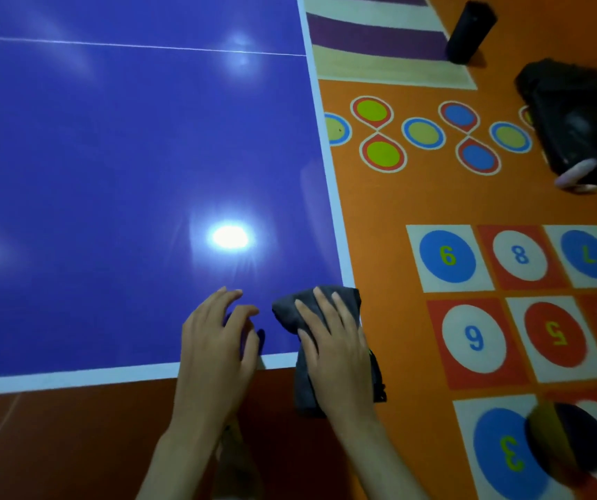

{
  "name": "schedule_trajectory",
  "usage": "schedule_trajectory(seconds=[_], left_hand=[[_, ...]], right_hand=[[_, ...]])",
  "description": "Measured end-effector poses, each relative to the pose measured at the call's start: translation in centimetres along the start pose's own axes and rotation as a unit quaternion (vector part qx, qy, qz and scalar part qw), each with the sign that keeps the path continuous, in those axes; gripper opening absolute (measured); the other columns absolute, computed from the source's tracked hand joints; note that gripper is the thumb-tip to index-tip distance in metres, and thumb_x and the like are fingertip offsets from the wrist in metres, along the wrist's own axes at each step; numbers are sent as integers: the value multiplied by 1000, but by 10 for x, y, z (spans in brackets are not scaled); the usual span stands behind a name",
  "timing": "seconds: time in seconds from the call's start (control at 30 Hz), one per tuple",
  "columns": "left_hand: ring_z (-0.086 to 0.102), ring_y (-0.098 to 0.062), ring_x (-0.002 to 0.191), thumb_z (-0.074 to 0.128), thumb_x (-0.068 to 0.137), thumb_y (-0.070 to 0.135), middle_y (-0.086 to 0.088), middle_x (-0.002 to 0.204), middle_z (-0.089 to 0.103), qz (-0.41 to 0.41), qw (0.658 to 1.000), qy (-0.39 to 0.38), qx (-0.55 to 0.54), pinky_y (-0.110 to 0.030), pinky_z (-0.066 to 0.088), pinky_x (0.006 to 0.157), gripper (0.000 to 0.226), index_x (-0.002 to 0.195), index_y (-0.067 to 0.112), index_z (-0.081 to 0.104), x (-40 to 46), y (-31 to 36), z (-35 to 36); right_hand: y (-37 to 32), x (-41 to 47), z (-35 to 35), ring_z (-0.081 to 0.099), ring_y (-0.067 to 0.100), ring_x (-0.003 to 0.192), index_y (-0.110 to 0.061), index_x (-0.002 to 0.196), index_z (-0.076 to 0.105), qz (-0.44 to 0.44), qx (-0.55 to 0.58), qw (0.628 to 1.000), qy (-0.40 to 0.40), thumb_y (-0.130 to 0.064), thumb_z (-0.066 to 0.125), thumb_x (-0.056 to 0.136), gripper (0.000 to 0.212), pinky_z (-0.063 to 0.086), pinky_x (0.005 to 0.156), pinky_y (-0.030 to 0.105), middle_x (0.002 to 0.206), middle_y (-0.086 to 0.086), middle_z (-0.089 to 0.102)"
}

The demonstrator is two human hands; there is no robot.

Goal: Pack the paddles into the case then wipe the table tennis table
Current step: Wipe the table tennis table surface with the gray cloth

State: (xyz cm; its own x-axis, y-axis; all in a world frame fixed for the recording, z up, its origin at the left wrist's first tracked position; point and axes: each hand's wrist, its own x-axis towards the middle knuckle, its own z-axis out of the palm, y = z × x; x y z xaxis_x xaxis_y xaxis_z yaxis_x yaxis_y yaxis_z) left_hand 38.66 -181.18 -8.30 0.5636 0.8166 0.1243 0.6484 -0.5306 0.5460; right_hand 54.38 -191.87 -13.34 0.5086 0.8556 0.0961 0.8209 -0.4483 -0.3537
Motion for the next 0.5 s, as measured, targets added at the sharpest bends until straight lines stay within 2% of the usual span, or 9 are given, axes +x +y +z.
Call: schedule_trajectory(seconds=[0.17,0.5], left_hand=[[46,-29,140,48,95,29,-4,136,59,-13,1000,12,-3,-52,41,101,28,110,18,69,-11,10,10],[45,-28,141,51,95,23,-4,138,58,2,1000,25,13,-40,30,107,24,111,18,68,64,0,7]], right_hand=[[25,-30,-9,20,16,158,-41,155,38,-22,-9,1000,-11,-46,37,110,45,44,114,48,169,-12,27],[19,82,-3,21,14,157,-37,150,50,-13,5,1000,-10,-42,38,106,45,40,118,47,165,-12,33]])
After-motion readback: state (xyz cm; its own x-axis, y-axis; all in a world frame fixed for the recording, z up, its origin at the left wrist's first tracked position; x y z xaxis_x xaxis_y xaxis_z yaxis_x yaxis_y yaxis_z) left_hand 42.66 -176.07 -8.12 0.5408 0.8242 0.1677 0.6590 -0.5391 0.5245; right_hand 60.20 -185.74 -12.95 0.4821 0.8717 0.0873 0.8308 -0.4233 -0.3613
